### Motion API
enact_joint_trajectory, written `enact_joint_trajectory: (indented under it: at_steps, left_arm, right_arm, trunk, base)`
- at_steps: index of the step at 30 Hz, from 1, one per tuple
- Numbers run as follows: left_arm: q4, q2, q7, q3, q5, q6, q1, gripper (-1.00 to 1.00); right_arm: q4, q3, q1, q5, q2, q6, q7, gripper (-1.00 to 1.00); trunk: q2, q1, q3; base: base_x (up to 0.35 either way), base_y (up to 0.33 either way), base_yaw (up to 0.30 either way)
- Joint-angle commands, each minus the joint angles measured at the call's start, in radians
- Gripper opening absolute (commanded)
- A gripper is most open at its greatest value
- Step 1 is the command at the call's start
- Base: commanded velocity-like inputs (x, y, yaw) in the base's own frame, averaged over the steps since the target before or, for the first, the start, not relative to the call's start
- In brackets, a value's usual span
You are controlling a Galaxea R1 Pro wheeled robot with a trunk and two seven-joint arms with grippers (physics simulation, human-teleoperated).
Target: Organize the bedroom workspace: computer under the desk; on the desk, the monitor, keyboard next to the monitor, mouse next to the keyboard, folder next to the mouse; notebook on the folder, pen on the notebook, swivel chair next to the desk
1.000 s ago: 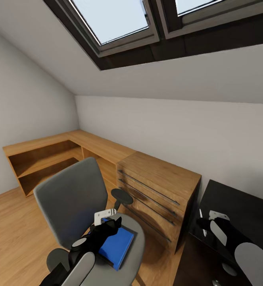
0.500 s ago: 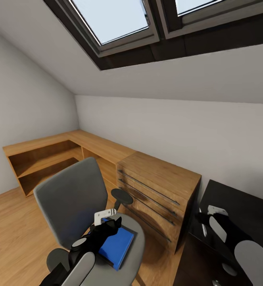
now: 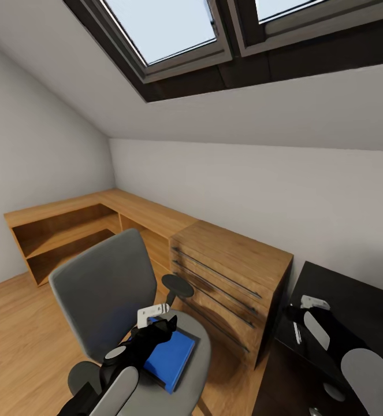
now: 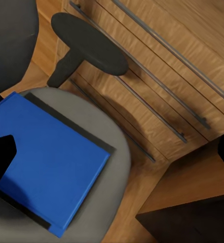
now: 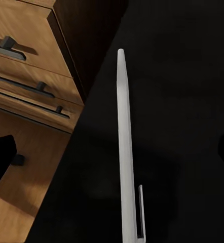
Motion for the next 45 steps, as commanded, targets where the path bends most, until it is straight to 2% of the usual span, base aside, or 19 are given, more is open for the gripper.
enact_joint_trajectory:
  at_steps: [1, 17, 31, 45]
  left_arm:
    - [-0.002, 0.001, 0.008, -0.002, 0.006, 0.001, -0.001, 1.00]
    - [-0.002, 0.001, 0.008, -0.002, 0.006, 0.001, -0.001, 1.00]
    - [-0.001, 0.002, 0.008, -0.002, 0.006, 0.001, -0.001, 1.00]
    - [-0.002, 0.002, 0.008, -0.002, 0.006, 0.001, -0.001, 1.00]
  right_arm:
    - [-0.003, 0.008, -0.001, -0.011, -0.001, 0.004, -0.009, 1.00]
    - [-0.033, 0.008, 0.000, -0.011, -0.003, 0.005, -0.009, 1.00]
    - [-0.152, 0.008, 0.008, -0.013, -0.013, 0.029, -0.011, 1.00]
    - [-0.173, 0.005, 0.010, -0.014, -0.011, 0.037, -0.013, 1.00]
  trunk:
    - [-0.001, 0.000, -0.001]
    - [-0.001, 0.000, -0.001]
    - [-0.001, 0.000, -0.001]
    - [-0.001, 0.000, -0.001]
  base:
    - [0.000, 0.000, 0.000]
    - [0.000, 0.000, 0.000]
    - [0.000, 0.000, 0.000]
    - [0.000, 0.000, 0.000]
